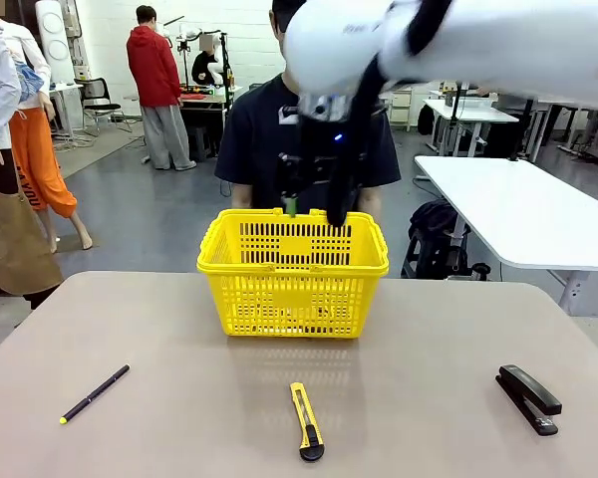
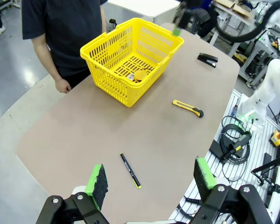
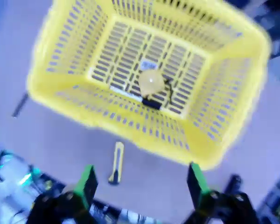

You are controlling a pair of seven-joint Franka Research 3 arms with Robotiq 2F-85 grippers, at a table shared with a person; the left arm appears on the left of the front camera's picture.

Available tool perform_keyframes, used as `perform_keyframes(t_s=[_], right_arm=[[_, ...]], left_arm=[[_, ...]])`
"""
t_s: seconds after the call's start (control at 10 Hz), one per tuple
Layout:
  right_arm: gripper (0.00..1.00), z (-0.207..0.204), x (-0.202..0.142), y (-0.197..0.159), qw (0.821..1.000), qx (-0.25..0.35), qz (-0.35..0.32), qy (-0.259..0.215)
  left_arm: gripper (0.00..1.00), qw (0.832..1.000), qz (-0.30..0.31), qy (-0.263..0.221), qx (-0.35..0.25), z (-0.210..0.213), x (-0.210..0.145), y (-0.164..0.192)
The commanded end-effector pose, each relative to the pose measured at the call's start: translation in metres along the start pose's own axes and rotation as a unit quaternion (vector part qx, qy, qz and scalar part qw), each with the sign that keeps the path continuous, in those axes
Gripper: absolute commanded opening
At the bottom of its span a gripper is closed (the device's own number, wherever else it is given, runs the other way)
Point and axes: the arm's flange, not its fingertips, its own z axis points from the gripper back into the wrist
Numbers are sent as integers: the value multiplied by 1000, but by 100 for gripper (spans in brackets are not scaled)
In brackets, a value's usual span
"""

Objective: Place the items the person wants into the basket.
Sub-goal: Pick up the item the person points to and place it in the Market Basket.

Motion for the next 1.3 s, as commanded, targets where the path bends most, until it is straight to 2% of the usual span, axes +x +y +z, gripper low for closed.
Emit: perform_keyframes(t_s=[0.0,0.1,0.2,0.3,0.5,0.8,1.0,1.2], right_arm=[[100,13,-115,-45,999,-2,6,-38],[100,26,-149,-64,998,-6,3,-57],[100,35,-179,-86,997,16,-7,-69],[100,39,-194,-105,996,39,-22,-74],[100,44,-203,-138,994,75,-46,-72],[100,39,-207,-168,989,112,-61,-73],[100,38,-204,-177,987,121,-76,-74],[100,43,-209,-170,990,102,-75,-67]], left_arm=[[96,1000,-3,-3,-5,0,0,-1],[96,1000,-3,-3,-5,0,0,-1],[96,1000,-3,-3,-5,0,0,-1],[96,1000,-3,-3,-5,0,0,-1],[96,1000,-3,-3,-5,0,0,-1],[96,1000,-3,-3,-5,0,0,-1],[96,1000,-3,-3,-5,0,0,-1],[96,1000,-3,-3,-5,0,0,-1]])
